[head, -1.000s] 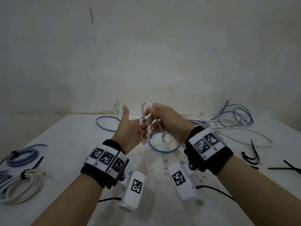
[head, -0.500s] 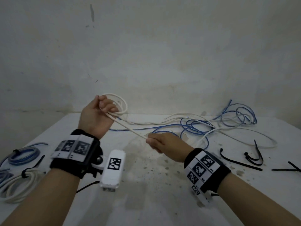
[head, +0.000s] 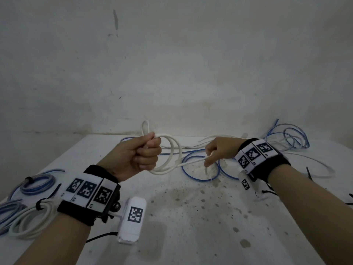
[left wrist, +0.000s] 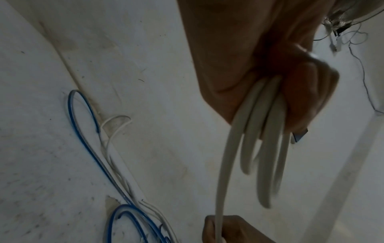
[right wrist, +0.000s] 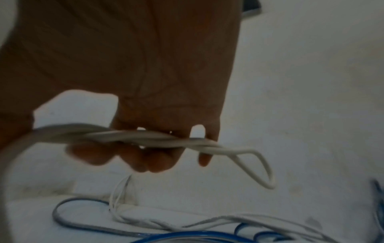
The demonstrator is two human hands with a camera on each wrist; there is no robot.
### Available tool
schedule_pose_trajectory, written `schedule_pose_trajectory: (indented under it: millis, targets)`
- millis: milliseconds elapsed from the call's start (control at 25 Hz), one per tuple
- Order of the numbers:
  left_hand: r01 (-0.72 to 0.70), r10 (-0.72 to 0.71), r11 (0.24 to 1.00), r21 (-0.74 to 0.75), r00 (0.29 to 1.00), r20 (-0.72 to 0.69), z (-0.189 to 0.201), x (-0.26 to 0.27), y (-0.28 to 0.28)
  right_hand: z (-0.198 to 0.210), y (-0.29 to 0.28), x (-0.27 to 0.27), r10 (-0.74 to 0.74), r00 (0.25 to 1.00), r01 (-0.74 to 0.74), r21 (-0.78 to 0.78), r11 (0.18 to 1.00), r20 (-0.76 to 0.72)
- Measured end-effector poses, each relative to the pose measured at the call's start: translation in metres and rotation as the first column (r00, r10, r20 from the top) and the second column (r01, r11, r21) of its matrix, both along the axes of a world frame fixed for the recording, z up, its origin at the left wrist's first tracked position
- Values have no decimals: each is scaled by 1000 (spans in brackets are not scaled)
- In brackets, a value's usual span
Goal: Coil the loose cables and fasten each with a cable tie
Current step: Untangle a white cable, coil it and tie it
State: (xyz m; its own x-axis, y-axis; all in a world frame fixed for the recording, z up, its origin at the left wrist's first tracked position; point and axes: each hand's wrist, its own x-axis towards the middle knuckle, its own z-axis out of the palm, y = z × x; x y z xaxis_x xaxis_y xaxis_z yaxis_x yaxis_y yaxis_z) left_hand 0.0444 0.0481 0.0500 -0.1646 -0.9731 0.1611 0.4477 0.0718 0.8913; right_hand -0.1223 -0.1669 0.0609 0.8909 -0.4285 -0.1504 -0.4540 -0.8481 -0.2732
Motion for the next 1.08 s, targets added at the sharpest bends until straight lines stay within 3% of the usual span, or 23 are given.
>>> schedule_pose_trajectory:
  millis: [40, 120, 200, 280, 360, 400, 440, 520, 560, 600, 640, 760, 920, 960, 1000, 1080]
  targets:
    - [-78, 78, 997, -7, 996, 36, 2, -5, -1, -1, 1, 1, -44, 999, 42, -126, 991, -12]
    - [-225, 226, 973, -39, 974, 0, 3, -9, -6, -9, 5, 3, -166, 978, 195, -257, 947, 128]
    - [-298, 291, 953, -59, 951, -108, 3, -13, -10, -17, 11, 6, -318, 893, 365, -99, 926, 318]
    - [-383, 371, 923, -40, 912, -178, 4, -17, -13, -23, 14, 8, -467, 747, 463, 133, 876, 473]
    - [-521, 518, 853, 4, 848, -114, 2, -16, -17, -26, 10, 11, -500, 680, 395, 306, 866, 536]
    - [-595, 596, 803, 19, 803, -25, 1, -16, -21, -27, 10, 10, -470, 706, 308, 368, 878, 530]
    - [-681, 676, 732, 19, 730, 100, -2, -16, -27, -27, 11, 10, -423, 748, 221, 410, 885, 511]
    - [-823, 763, 564, -63, 491, 420, -12, -18, -38, -26, 15, 9, -303, 840, 97, 426, 899, 450]
    - [-845, 748, 517, -138, 367, 553, -17, -23, -42, -24, 18, 9, -234, 877, 58, 390, 919, 420]
    - [-826, 716, 522, -212, 289, 635, -23, -30, -46, -23, 22, 9, -176, 906, 31, 355, 934, 385]
    - [-782, 685, 566, -261, 271, 676, -28, -39, -51, -22, 26, 9, -141, 923, 8, 349, 937, 358]
    - [-664, 568, 720, -201, 397, 722, -35, -62, -65, -21, 35, 9, -112, 894, -58, 361, 931, 434]
    - [-678, 497, 725, -122, 393, 773, -40, -67, -79, -22, 43, 6, 23, 861, -78, 87, 993, 508]
    - [-679, 492, 719, -145, 351, 797, -41, -65, -78, -20, 42, 5, 48, 885, -44, -20, 999, 464]
    - [-685, 476, 702, -192, 250, 843, -43, -60, -76, -18, 38, 2, 59, 910, 8, -161, 987, 411]
    - [-713, 369, 622, -324, -98, 924, -44, -37, -68, -12, 27, -3, 57, 936, 94, -402, 911, 348]
